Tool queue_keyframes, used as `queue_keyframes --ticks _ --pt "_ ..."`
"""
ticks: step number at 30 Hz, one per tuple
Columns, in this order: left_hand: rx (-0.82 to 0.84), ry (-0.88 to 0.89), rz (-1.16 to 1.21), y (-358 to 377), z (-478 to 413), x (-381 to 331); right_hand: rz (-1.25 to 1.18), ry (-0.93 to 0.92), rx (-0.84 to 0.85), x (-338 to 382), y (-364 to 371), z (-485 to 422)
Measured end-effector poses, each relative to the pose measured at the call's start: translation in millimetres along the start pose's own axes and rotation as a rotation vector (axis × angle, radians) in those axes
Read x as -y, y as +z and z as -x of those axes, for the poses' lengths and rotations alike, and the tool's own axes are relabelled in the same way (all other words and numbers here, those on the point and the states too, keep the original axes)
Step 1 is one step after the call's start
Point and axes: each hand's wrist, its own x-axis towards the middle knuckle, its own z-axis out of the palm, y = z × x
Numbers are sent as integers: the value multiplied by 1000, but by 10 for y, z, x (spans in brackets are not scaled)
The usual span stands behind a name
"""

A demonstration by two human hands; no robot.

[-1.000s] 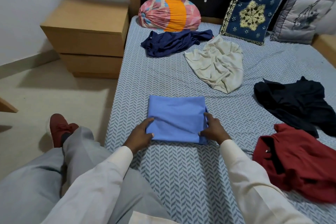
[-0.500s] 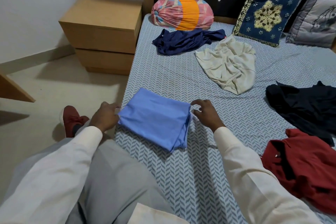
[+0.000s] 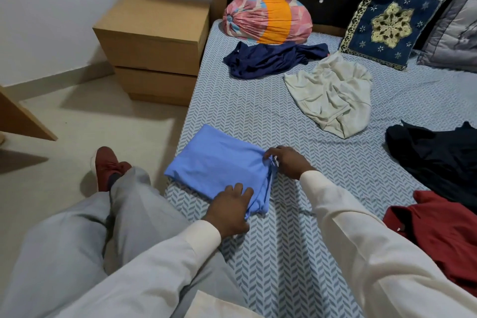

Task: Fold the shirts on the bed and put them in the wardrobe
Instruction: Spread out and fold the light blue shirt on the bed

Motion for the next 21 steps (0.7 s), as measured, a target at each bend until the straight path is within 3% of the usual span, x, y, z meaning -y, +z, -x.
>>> queue_keyframes --ticks 7,11,17,21 --pt "-60 -107 -100 3 -50 -174 12 -21 -16 -17 74 -99" --pt "-144 -63 -37 -57 9 -90 -138 -75 -58 -66 84 -42" --pt "-511 40 461 -597 418 306 -579 -61 -331 254 -257 430" --pt "-623 37 864 -1109 850 603 -754 -253 -370 542 -626 983"
